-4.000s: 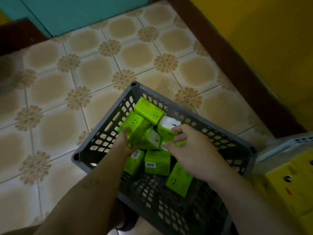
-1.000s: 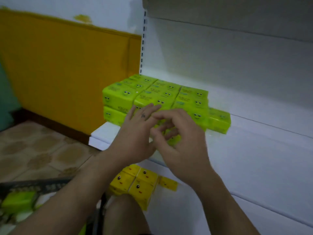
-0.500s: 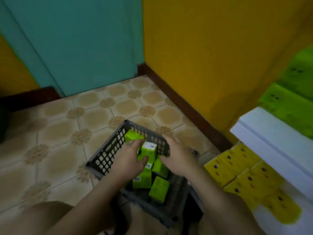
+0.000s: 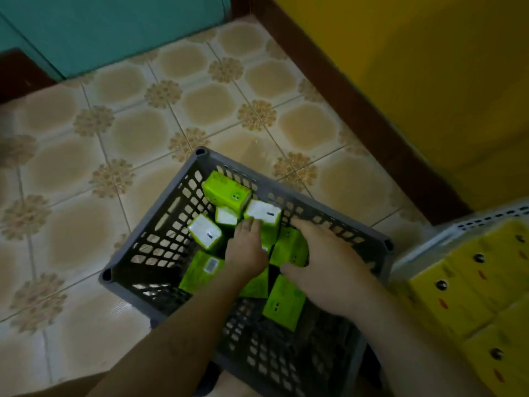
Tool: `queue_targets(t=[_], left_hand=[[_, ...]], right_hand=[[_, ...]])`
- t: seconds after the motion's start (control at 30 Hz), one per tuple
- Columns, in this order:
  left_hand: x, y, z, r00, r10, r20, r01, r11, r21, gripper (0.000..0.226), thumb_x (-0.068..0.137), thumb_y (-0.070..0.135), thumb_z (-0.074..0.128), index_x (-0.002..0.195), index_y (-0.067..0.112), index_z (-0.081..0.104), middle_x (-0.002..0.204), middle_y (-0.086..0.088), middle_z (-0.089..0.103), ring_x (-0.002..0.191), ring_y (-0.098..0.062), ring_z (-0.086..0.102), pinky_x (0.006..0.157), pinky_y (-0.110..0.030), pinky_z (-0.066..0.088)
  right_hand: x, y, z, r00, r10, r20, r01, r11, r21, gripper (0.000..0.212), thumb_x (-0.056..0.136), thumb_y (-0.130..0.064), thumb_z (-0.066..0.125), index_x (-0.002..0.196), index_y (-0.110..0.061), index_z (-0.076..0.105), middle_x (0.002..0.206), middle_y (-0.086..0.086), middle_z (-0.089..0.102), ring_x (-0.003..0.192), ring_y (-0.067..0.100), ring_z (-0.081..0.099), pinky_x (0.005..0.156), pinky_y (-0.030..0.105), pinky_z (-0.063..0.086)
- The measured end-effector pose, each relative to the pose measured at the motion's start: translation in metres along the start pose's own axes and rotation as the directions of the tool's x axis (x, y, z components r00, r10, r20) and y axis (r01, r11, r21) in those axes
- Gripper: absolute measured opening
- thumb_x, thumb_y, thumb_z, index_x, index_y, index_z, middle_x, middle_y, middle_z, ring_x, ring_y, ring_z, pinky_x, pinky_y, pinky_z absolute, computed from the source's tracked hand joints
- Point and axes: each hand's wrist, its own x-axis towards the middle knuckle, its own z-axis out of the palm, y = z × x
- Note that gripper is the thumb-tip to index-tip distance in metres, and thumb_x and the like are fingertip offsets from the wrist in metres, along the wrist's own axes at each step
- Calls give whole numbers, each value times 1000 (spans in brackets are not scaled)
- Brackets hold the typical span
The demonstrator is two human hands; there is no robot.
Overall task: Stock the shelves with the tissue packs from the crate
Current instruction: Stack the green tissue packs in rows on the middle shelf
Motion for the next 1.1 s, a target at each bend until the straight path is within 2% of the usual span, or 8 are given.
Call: queue_targets(t=[0.13, 0.27, 0.37, 0.53, 0.73, 0.9, 1.0, 1.1], left_hand=[[51, 14, 19, 1000, -7, -30, 10, 994, 108, 79, 88, 13, 57, 153, 13, 13, 161, -7, 10, 148, -26, 9, 109, -40, 38], [61, 15, 18, 998, 2, -67, 27, 899, 436, 69, 87, 22, 59, 145, 16, 23, 147, -6, 33, 130, -30, 33, 98, -39, 42], [47, 15, 5, 994, 57, -93, -8, 887, 462, 58, 83, 38, 64, 131, 19, 36, 132, -5, 46, 120, -29, 40, 92, -38, 39], [-8, 20, -48, 989, -125, -73, 118, 989, -92, 75, 76, 69, 62, 122, 13, 45, 120, -12, 55, 117, -35, 46, 91, -45, 46], [-121, 34, -135, 981, -135, 136, 192, 639, -745, 90, 79, 58, 69, 150, 18, 30, 153, -5, 36, 134, -27, 42, 105, -40, 38], [-213, 58, -167, 973, 58, 224, 178, 432, -884, 52, 82, 51, 65, 123, 19, 58, 106, -1, 71, 90, -17, 64, 72, -32, 44], [-261, 84, -169, 961, 159, 224, 137, 430, -892, 38, 86, 49, 61, 110, 20, 65, 98, -7, 74, 85, -20, 65, 79, -35, 46], [-297, 114, -176, 943, 274, 191, 27, 509, -860, 40, 87, 51, 60, 111, 20, 63, 85, 0, 72, 67, -13, 64, 54, -22, 43]], right_hand=[[10, 0, 2, 999, 12, -49, -11, 1000, 19, 68, 96, -37, 55, 150, -40, 14, 152, -15, 24, 137, 12, 30, 108, 30, 33], [9, 7, -4, 997, 47, -60, -46, 999, 25, 61, 97, -37, 53, 147, -39, 18, 147, -14, 28, 133, 12, 33, 109, 34, 35], [2, 13, -10, 996, 72, -52, -71, 997, 19, 62, 96, -38, 54, 148, -37, 19, 148, -11, 30, 134, 15, 34, 109, 38, 36], [-11, 23, -15, 995, 93, -41, -91, 994, 54, 63, 95, -32, 57, 149, -31, 25, 147, -2, 35, 126, 24, 45, 102, 47, 44], [-65, 20, -11, 988, 85, -127, -48, 962, 268, 63, 95, -33, 59, 150, -27, 27, 153, 0, 33, 133, 24, 42, 105, 43, 42], [-143, 12, 3, 978, 73, -196, 90, 699, 709, 67, 84, -43, 68, 143, -33, 38, 136, 0, 55, 117, 20, 58, 94, 47, 52], [-196, 11, 4, 960, 26, -280, 219, 556, 802, 65, 87, -27, 69, 141, -40, 35, 122, 3, 64, 105, 23, 66, 76, 44, 58], [-245, 16, 5, 926, 24, -377, 308, 530, 790, 58, 87, -26, 69, 138, -34, 44, 121, 3, 66, 98, 24, 69, 69, 44, 59]])
